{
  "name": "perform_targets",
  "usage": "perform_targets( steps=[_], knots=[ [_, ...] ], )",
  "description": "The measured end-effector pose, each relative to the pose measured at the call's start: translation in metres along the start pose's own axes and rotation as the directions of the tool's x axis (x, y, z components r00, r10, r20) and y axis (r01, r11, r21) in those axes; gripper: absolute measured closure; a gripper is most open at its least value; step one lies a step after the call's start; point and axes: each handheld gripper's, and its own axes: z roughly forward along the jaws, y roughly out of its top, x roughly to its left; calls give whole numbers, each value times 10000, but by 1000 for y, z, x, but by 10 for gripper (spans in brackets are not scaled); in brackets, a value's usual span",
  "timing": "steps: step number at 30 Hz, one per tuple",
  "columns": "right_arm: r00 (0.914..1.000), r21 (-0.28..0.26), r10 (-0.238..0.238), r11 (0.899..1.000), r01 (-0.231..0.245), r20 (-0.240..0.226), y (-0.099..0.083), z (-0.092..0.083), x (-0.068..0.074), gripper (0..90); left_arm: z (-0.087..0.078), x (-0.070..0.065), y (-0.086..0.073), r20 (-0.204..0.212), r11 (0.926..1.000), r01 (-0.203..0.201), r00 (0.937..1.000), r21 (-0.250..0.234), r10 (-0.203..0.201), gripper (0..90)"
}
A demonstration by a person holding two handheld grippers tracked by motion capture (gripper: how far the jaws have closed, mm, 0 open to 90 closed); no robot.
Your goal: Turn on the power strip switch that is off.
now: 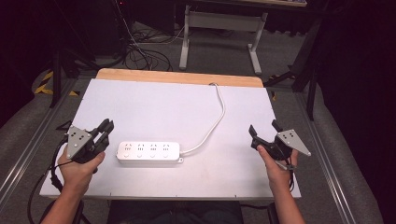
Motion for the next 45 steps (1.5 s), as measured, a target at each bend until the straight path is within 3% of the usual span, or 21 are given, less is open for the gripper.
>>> perform_targets(
  steps=[3,18,29,36,40,45],
  knots=[
    [10000,-23,-2,10000,2,46,0,0,0,117,0,4,0,-310,9999,158,9994,6,-158,679],
    [10000,-9,-42,10000,42,55,0,0,0,117,-3,14,1,-1084,9986,538,9927,-12,-536,605],
    [10000,-37,-30,10000,30,65,1,-1,-1,117,-1,15,3,-1233,9972,723,9899,196,-694,523],
    [10000,-15,-75,10000,75,16,0,0,0,114,-1,18,6,-1346,9929,1158,9846,272,-1112,361],
    [9999,-83,-95,9999,95,-32,0,0,0,99,1,20,7,-1294,9865,1570,9802,462,-1500,246],
    [9996,-70,-146,9999,144,-240,0,1,1,40,2,21,7,-1520,9873,1561,9769,293,-1500,85]
  ],
)
